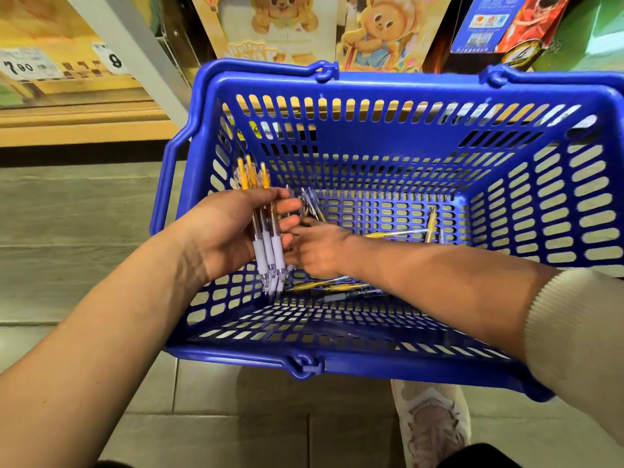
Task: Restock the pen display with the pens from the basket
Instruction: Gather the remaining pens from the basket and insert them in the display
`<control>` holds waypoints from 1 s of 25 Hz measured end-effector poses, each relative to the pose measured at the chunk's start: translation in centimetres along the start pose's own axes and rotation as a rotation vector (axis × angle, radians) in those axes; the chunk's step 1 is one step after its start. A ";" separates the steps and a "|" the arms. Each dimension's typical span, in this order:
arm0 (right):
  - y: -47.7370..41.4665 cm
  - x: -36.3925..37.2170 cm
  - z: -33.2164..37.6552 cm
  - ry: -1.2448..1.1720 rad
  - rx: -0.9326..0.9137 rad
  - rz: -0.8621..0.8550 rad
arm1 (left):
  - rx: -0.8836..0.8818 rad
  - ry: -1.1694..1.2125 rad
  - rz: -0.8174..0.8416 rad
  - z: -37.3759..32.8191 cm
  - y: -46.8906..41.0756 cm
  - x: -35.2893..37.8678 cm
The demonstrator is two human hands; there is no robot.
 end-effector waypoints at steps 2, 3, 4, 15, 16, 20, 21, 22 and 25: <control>0.4 0.4 -0.4 0.021 0.020 -0.027 | 0.005 -0.001 -0.004 0.0 0.1 0.0; 0.8 0.7 -0.9 0.005 0.030 -0.052 | 0.007 -0.006 -0.007 0.0 0.1 0.0; 1.3 1.2 -1.5 -0.018 0.043 -0.077 | 0.008 -0.015 -0.008 0.0 0.1 0.0; 7.5 5.6 -7.0 -0.262 0.177 -0.002 | 0.003 -0.051 -0.017 0.3 -0.1 0.6; 7.9 5.6 -7.6 -0.292 0.193 0.011 | 0.005 -0.058 -0.018 0.2 -0.1 0.6; 8.2 5.2 -8.4 -0.330 0.282 -0.050 | 0.022 -0.070 -0.029 -0.1 -0.2 0.6; 7.8 4.8 -8.2 -0.329 0.296 -0.104 | 0.030 -0.070 -0.030 -0.3 -0.2 0.6; 7.1 4.3 -7.7 -0.340 0.291 -0.135 | 0.039 -0.069 -0.034 -0.4 -0.2 0.5; 4.2 3.3 -4.8 -0.405 0.207 -0.095 | 0.052 -0.066 -0.038 -0.5 -0.2 0.4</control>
Point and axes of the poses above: each hand's wrist, its own y-axis away from the middle knuckle, its own x-axis out of the palm, z = x × y, the point moved 3 cm from there along -y, towards the middle knuckle, and after that the axes turned 15 degrees about x, right-handed, at the moved point
